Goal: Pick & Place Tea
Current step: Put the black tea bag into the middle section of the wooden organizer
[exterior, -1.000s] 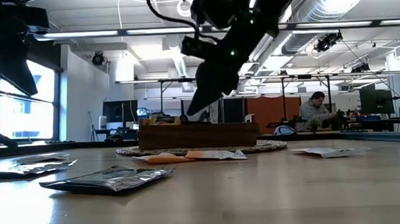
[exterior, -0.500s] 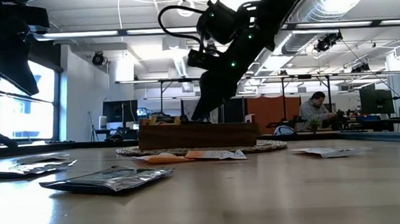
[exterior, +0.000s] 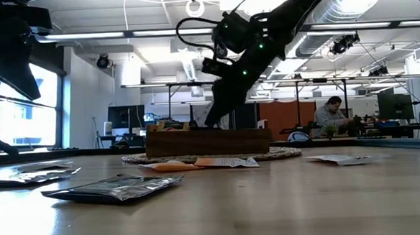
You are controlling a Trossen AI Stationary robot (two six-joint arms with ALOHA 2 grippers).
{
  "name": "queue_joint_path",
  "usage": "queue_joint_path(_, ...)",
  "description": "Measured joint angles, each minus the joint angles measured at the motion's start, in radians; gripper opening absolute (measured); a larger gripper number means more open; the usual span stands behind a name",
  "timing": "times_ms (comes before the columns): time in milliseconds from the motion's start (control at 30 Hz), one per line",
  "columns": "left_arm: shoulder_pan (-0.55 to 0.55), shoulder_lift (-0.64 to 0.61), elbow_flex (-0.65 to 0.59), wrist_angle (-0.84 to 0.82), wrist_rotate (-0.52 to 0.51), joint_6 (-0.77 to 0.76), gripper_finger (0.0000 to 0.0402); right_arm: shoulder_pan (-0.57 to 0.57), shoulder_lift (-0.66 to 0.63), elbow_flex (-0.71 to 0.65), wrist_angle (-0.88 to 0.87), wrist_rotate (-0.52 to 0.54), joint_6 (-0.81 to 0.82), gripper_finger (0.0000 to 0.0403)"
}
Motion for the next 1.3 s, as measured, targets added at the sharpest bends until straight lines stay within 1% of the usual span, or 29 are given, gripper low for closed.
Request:
queue_joint_path(133, 0.0, 0.0, 0.0, 0.0, 0.0, -0.001, 0.0152, 0.026, 0.0, 0.003, 0.046, -0.193, 0.016, 0.0001)
queue_joint_path(167, 0.0, 0.0, 0.0, 0.0, 0.0, -0.001, 0.0152, 0.033, 0.0, 0.003, 0.048, -0.236, 0.017, 0.0001)
queue_joint_path(200, 0.0, 0.0, 0.0, 0.0, -0.002, -0.001, 0.0152, 0.041, 0.0, 0.003, 0.043, -0.255, 0.017, 0.0001)
queue_joint_path(233, 0.0, 0.0, 0.0, 0.0, -0.006, -0.001, 0.0152, 0.05, 0.005, 0.004, 0.036, -0.252, 0.016, 0.0001)
queue_joint_path(267, 0.0, 0.0, 0.0, 0.0, -0.009, -0.001, 0.0152, 0.057, 0.008, 0.005, 0.022, -0.226, 0.01, 0.0001)
queue_joint_path(367, 0.0, 0.0, 0.0, -0.001, -0.021, -0.001, 0.0152, 0.069, 0.025, 0.005, -0.014, -0.105, -0.001, 0.0001)
queue_joint_path(400, 0.0, 0.0, 0.0, 0.0, -0.023, -0.001, 0.0152, 0.068, 0.031, 0.005, -0.014, -0.093, -0.001, 0.0001)
queue_joint_path(533, 0.0, 0.0, 0.0, 0.001, -0.019, -0.001, 0.0152, 0.058, 0.052, 0.005, -0.009, -0.114, -0.002, 0.0)
queue_joint_path(667, 0.0, 0.0, 0.0, 0.0, -0.019, -0.001, 0.0152, 0.058, 0.058, 0.004, -0.014, -0.035, -0.019, 0.0)
queue_joint_path(700, 0.0, 0.0, 0.0, 0.0, -0.019, -0.001, 0.0152, 0.054, 0.058, 0.004, -0.005, -0.032, -0.027, 0.0)
queue_joint_path(833, 0.0, 0.0, 0.0, 0.0, -0.019, -0.005, 0.0152, 0.036, 0.058, 0.004, 0.012, -0.088, -0.033, 0.0)
queue_joint_path(1133, 0.0, 0.0, 0.0, 0.0, -0.023, -0.005, 0.0152, -0.004, 0.058, 0.004, 0.025, -0.145, -0.036, 0.0)
queue_joint_path(1300, 0.0, 0.0, 0.0, 0.0, -0.026, -0.007, 0.0152, -0.026, 0.058, 0.004, 0.048, -0.194, -0.036, 0.0)
